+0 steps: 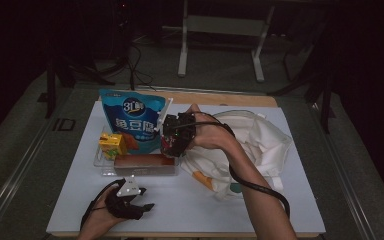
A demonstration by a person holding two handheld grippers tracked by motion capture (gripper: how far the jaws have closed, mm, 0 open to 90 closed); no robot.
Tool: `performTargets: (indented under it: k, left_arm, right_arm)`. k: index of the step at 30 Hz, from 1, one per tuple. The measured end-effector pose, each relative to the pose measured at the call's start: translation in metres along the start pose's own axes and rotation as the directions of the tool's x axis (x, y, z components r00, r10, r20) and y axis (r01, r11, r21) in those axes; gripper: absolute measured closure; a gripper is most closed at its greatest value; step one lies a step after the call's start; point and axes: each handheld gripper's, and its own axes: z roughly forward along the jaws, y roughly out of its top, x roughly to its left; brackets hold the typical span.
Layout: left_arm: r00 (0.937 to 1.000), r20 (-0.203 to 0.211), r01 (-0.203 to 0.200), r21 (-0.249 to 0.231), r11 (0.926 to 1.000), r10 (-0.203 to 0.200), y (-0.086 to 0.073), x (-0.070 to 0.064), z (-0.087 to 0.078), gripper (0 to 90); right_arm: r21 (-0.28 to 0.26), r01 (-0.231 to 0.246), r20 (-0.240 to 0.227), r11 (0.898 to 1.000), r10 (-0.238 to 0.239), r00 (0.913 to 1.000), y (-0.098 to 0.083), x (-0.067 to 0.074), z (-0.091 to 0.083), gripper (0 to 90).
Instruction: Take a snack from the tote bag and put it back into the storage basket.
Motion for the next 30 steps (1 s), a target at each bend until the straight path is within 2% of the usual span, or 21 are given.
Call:
performTargets:
  k: [14,19,30]
  left_arm:
    - [1.0,-0.001,-0.001,-0.003,1.0,0.001,0.0,0.0,-0.001,38.6]
    - [1.0,-0.002,0.0,-0.006,1.0,0.0,0.0,0.0,-0.001,38.6]
    - [1.0,-0.002,0.001,-0.01,1.0,-0.001,0.0,0.0,-0.002,38.6]
  right_arm:
    - [0.005,-0.019,-0.002,1.0,0.019,0.9998,0.002,-0.006,0.016,23.4]
    - [0.027,-0.003,0.007,1.0,0.002,1.0,0.006,-0.005,0.022,23.3]
    - [0.037,-0.006,0.016,0.999,0.006,0.9999,0.008,-0.01,0.033,23.3]
